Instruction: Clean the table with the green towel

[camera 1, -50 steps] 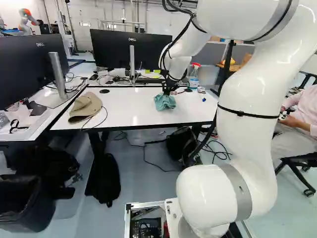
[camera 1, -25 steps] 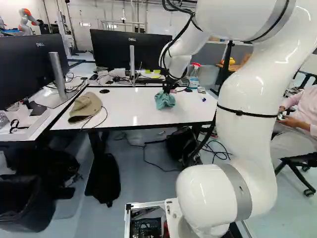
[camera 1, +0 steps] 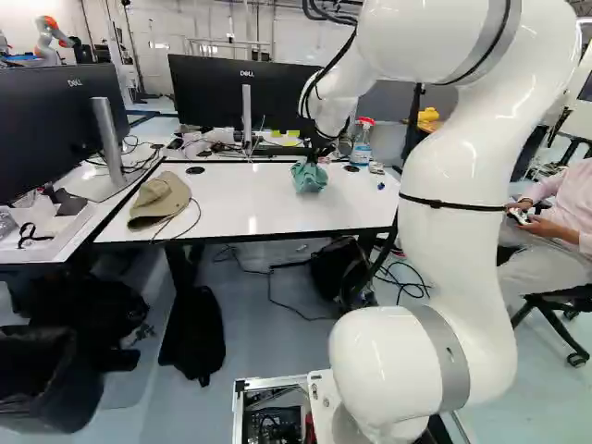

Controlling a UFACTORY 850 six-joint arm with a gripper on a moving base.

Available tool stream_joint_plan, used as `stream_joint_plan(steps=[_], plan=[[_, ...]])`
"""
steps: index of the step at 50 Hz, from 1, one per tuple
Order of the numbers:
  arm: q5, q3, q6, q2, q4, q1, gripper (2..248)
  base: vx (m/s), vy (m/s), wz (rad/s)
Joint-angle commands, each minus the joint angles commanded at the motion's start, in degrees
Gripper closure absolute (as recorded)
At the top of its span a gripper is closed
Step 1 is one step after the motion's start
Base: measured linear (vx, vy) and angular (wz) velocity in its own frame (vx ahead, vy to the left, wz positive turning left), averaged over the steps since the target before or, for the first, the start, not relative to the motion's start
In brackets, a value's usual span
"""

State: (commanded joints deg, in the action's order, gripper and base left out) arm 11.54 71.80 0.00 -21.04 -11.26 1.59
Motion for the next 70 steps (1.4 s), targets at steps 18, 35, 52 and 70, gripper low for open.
stream_joint_plan(steps=[18,35,52,70], plan=[[0.0,5.9,0.0,-4.7,0.0,0.1,227,0.0,0.0,0.0],[0.0,11.0,0.0,-8.7,0.0,-0.1,227,0.0,0.0,0.0],[0.0,12.4,0.0,-10.4,0.0,-0.1,227,0.0,0.0,0.0],[0.0,13.4,0.0,-13.1,0.0,-0.1,227,0.0,0.0,0.0]])
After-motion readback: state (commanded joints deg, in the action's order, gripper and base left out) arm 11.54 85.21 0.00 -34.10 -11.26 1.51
